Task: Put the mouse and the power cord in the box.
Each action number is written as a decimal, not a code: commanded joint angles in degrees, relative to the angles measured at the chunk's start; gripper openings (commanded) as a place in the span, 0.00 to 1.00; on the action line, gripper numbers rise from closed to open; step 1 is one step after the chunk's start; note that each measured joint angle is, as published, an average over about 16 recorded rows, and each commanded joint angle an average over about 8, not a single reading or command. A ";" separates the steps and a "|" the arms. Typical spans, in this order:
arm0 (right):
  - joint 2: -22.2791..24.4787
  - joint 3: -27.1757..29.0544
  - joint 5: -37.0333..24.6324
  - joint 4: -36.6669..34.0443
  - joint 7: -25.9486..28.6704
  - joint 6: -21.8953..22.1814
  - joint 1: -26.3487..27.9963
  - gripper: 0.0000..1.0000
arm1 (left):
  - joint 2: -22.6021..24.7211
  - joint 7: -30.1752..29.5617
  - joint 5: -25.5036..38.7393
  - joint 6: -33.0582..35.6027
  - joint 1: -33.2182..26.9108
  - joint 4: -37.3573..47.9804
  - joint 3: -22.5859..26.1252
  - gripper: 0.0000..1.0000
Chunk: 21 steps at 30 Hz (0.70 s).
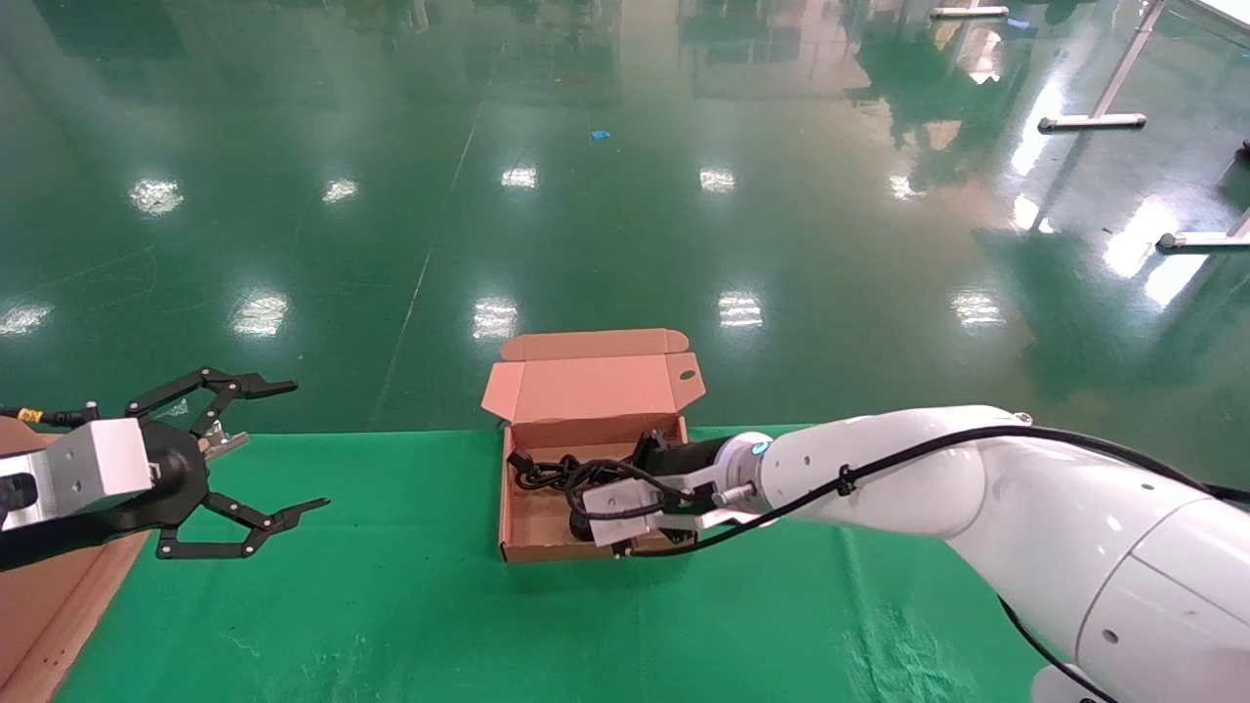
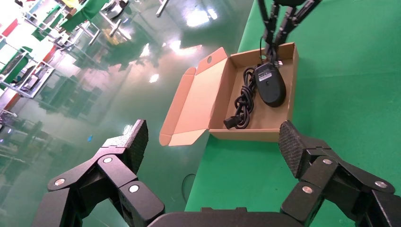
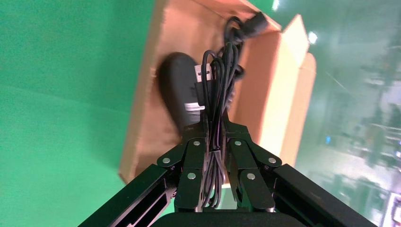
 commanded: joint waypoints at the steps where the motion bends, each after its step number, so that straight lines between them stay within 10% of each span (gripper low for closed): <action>1: -0.02 -0.35 -0.39 0.11 0.19 1.24 0.09 0.02 | 0.07 0.11 0.04 0.10 -0.10 0.25 0.03 1.00; 9: -0.13 -1.50 -0.73 -2.96 6.64 5.89 -1.31 1.00 | 0.23 0.37 0.11 0.33 -0.33 0.84 0.10 1.00; 21: -0.23 -2.13 -0.75 -3.45 7.59 5.59 -2.01 1.00 | 0.25 0.42 0.13 0.40 -0.40 0.95 0.12 1.00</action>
